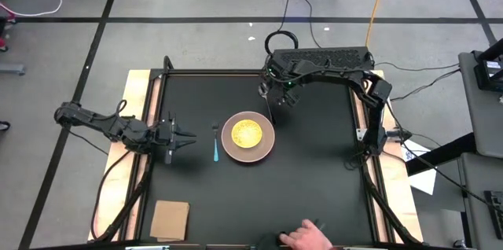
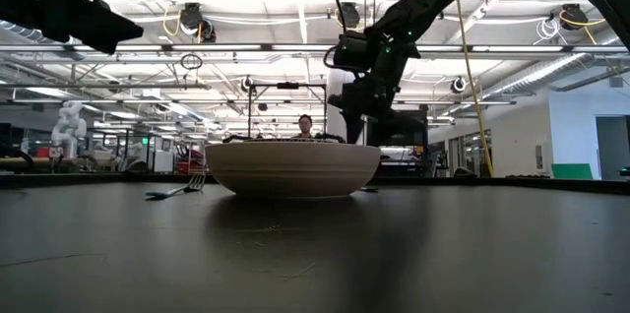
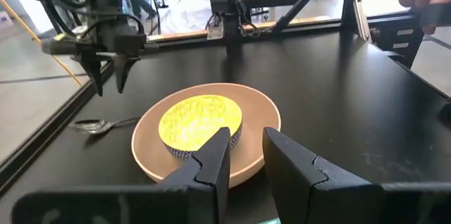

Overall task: Set table place
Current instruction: Adjust the spoon

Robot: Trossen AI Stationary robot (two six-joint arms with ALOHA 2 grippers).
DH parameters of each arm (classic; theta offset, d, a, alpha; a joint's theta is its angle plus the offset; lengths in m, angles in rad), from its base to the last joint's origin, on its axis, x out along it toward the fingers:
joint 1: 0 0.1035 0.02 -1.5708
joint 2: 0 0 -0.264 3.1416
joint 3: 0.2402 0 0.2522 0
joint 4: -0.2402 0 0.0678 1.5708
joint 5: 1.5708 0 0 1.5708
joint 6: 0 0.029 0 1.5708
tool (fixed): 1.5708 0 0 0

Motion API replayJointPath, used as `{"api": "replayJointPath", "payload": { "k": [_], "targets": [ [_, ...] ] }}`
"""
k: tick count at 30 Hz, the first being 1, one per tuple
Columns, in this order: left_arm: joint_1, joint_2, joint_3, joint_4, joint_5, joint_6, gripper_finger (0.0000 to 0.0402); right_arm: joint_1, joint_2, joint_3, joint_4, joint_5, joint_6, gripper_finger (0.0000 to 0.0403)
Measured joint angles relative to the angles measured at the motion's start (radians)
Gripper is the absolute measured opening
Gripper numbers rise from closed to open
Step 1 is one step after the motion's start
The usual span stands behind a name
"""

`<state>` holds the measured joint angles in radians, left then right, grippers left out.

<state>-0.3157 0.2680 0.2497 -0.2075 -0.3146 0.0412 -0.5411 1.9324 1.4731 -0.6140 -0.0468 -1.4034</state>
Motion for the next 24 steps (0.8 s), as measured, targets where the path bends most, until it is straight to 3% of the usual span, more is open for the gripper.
{"api": "replayJointPath", "payload": {
  "k": [13,19,24],
  "targets": [
    [0.0,0.0,0.0,0.021,-0.001,0.058,0.009,-0.001,0.0,0.0,0.095,-0.011,-0.371,0.016],
    [0.0,0.0,0.0,0.05,-0.001,0.14,0.009,-0.005,0.0,-0.009,0.102,-0.052,-0.392,0.016],
    [0.0,0.0,0.0,0.034,-0.001,0.111,0.009,-0.004,0.0,-0.086,0.213,-0.115,-0.395,0.016]
  ]
}}
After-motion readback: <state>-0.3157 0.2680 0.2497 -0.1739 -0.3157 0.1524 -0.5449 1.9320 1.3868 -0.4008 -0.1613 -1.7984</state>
